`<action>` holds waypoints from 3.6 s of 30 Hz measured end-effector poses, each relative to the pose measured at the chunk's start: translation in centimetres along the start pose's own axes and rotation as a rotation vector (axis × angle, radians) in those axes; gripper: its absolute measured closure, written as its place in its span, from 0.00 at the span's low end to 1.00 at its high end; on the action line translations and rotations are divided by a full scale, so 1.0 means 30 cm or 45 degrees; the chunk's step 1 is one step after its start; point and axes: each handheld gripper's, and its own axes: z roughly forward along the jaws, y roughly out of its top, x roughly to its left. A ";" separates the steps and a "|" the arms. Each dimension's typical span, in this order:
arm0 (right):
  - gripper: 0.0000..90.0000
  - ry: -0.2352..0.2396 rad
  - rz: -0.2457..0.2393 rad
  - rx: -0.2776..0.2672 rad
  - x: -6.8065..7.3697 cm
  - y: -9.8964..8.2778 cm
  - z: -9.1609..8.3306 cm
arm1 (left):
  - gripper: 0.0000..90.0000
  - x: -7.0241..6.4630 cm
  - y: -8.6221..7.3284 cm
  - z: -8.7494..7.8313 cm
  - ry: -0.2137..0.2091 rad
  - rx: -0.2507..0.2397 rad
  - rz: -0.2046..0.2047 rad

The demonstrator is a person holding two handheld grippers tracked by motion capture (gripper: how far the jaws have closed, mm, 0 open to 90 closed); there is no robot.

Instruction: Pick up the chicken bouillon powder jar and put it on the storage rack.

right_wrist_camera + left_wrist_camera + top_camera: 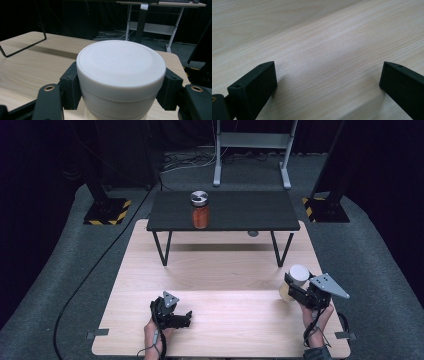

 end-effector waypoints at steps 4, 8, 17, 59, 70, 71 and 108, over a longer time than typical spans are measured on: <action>0.37 0.023 -0.011 -0.008 0.001 0.035 0.001 | 0.01 0.000 0.001 0.000 0.000 0.001 0.000; 0.37 0.047 -0.010 -0.019 0.001 0.066 0.003 | 0.01 0.000 0.000 0.000 -0.001 0.001 -0.001; 0.37 0.084 -0.068 -0.037 0.013 0.152 0.010 | 0.01 0.002 0.002 0.000 -0.002 0.005 0.004; 0.37 0.073 -0.126 -0.030 -0.005 0.369 0.120 | 0.00 0.002 0.002 0.001 -0.002 0.002 0.007; 0.37 0.071 -0.139 -0.046 0.000 0.434 0.138 | 0.00 0.004 0.003 0.001 -0.004 0.005 0.012; 0.37 0.072 -0.142 -0.046 0.000 0.439 0.140 | 0.00 0.003 0.003 0.001 -0.003 0.004 0.012; 0.37 0.103 -0.167 -0.033 0.021 0.567 0.224 | 0.01 0.005 0.003 0.001 -0.005 0.005 0.011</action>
